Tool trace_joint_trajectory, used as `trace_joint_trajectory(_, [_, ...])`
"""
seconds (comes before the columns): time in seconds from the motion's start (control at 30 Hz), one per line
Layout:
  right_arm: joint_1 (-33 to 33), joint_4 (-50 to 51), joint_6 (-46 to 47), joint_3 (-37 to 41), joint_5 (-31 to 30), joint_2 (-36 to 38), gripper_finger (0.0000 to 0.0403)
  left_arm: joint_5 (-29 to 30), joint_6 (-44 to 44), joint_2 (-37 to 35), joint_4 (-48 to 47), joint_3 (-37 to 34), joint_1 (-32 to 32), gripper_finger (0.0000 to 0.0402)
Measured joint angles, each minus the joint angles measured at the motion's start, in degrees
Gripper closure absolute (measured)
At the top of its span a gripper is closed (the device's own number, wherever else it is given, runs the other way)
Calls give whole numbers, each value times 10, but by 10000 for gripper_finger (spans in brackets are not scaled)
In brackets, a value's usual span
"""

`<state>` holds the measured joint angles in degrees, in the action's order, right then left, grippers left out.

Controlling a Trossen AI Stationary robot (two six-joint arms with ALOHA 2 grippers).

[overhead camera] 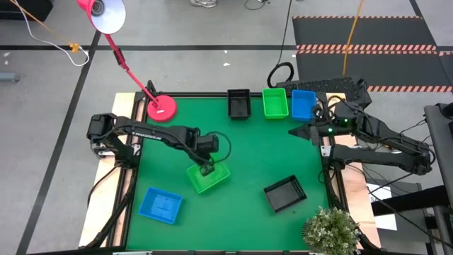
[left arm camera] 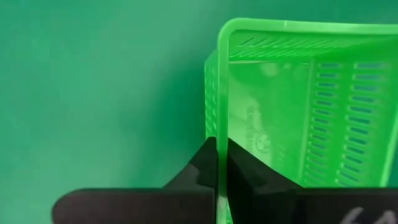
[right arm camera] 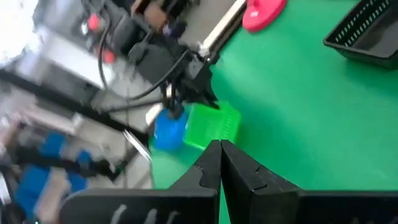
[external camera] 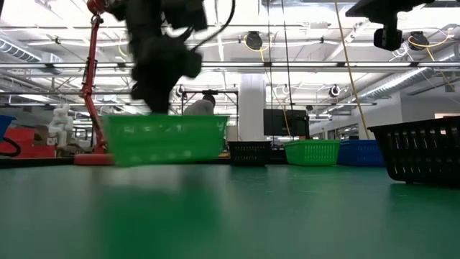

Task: Stack baskets by color
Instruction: Stack the green bin on the stacked green bin

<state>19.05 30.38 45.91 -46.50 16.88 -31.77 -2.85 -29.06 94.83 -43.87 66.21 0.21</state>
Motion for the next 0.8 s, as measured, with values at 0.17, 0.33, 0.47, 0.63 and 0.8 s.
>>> trace_joint_trajectory(0.17, [0, -38, 20, 0, -14, -9, 389, 92, -8, 0, 3, 101, 21, 392])
trace_joint_trajectory(0.33, [0, -52, 15, 0, -69, -30, 352, 183, -15, 0, 9, 194, 46, 394])
trace_joint_trajectory(0.47, [0, -141, -61, 0, -81, -60, 315, 239, -13, 0, 35, 242, 66, 394])
trace_joint_trajectory(0.63, [-1, -264, -163, 0, -95, -106, 264, 279, 25, 0, 114, 272, 87, 393])
trace_joint_trajectory(0.8, [-11, -335, -274, 0, -140, -144, 213, 331, 83, 0, 203, 282, 102, 396])
